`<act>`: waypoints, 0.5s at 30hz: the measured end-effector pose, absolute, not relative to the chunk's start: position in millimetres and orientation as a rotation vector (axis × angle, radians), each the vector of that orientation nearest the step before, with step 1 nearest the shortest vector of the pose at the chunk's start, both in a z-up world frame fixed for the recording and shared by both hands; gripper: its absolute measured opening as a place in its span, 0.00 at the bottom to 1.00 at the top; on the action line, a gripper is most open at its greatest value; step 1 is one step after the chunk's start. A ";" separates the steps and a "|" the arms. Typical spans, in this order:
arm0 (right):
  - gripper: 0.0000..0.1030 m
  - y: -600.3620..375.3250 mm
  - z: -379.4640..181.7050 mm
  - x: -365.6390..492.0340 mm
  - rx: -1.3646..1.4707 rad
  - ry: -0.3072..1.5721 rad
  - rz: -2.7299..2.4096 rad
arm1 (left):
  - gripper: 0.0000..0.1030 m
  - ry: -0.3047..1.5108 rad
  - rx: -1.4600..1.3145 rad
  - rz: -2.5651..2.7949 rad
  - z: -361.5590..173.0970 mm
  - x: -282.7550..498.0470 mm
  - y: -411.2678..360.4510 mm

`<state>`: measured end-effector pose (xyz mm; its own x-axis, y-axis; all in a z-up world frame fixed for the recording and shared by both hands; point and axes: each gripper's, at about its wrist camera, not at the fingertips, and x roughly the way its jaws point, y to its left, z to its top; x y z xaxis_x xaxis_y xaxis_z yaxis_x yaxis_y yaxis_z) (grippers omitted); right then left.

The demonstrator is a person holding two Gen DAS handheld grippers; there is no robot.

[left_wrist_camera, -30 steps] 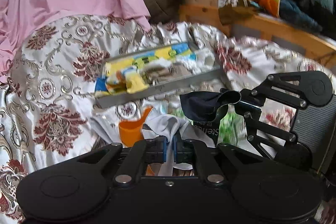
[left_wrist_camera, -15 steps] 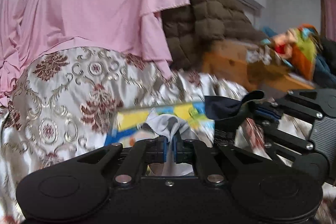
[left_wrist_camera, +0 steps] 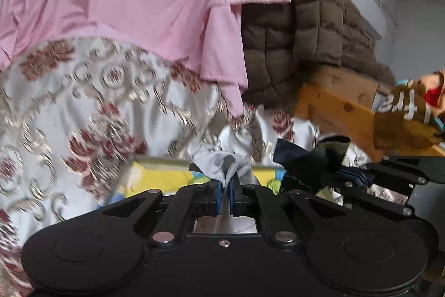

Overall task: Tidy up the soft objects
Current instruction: 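Carry the grey and black cloths over the cartoon-printed tray with both tools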

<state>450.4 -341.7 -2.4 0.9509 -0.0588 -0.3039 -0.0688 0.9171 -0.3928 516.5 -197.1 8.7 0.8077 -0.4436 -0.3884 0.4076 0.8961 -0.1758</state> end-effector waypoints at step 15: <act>0.03 -346.8 -23.1 461.3 -0.342 0.421 -0.005 | 0.06 0.568 -0.123 -0.371 -27.3 532.5 -207.8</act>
